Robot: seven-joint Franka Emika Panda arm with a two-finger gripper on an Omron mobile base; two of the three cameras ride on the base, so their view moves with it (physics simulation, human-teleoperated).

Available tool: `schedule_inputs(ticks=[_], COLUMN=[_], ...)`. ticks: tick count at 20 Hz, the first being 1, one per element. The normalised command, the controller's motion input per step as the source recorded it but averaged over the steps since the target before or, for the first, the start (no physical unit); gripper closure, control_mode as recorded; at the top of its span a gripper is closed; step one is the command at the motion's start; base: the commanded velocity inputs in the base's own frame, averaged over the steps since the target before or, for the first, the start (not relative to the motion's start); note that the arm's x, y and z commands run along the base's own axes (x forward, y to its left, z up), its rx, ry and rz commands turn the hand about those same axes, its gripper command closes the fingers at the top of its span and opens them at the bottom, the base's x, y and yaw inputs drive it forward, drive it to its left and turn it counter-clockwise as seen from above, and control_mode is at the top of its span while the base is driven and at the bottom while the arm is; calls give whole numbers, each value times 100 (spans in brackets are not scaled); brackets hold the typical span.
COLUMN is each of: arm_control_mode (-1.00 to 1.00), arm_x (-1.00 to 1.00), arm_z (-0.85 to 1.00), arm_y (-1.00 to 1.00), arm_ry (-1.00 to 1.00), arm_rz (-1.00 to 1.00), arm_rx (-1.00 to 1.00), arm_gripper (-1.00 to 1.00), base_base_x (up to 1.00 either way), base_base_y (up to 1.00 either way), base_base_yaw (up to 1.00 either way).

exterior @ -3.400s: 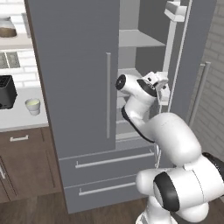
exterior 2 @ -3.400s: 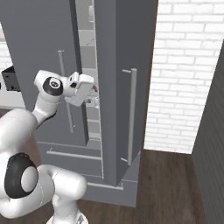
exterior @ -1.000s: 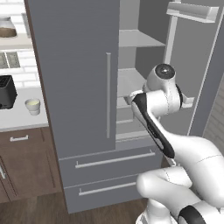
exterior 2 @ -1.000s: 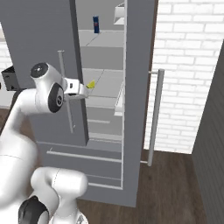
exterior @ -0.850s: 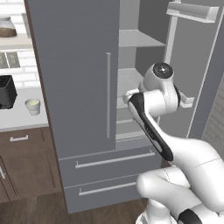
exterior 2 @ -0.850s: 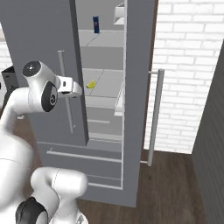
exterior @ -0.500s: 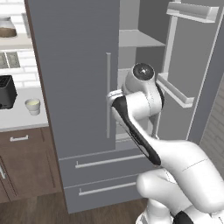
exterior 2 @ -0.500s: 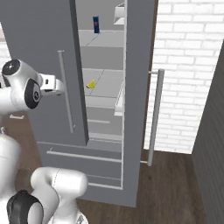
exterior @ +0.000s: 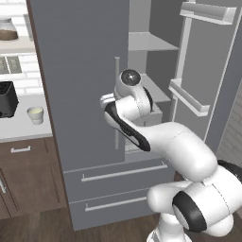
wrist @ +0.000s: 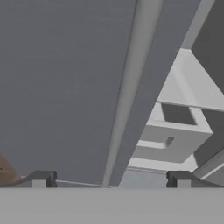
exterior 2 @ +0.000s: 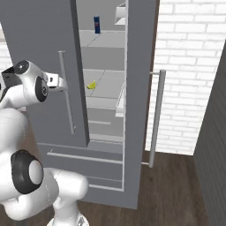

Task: Grab a lemon wedge from the fridge and one ice cube from the ice bowl, and put them in the glass of lemonade.

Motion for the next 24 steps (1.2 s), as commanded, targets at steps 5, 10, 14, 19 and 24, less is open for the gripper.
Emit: schedule_inputs(ticks=[5, 10, 14, 19, 24], arm_control_mode=[-100, -100, -100, -100, -100], arm_x=[53, 21, 45, 62, 63], arm_z=[-37, -27, -24, -21, -19], arm_y=[-13, -4, 0, 0, 0], arm_ry=[0, 0, 0, 0, 0], arm_rz=[0, 0, 0, -3, -5], arm_rx=[5, 8, 5, 0, 0], arm_gripper=[-100, -100, -100, -100, -100], base_base_x=[0, 0, 0, 0, 0], base_base_y=[0, 0, 0, 0, 0], base_base_yaw=[0, 0, 0, 0, 0])
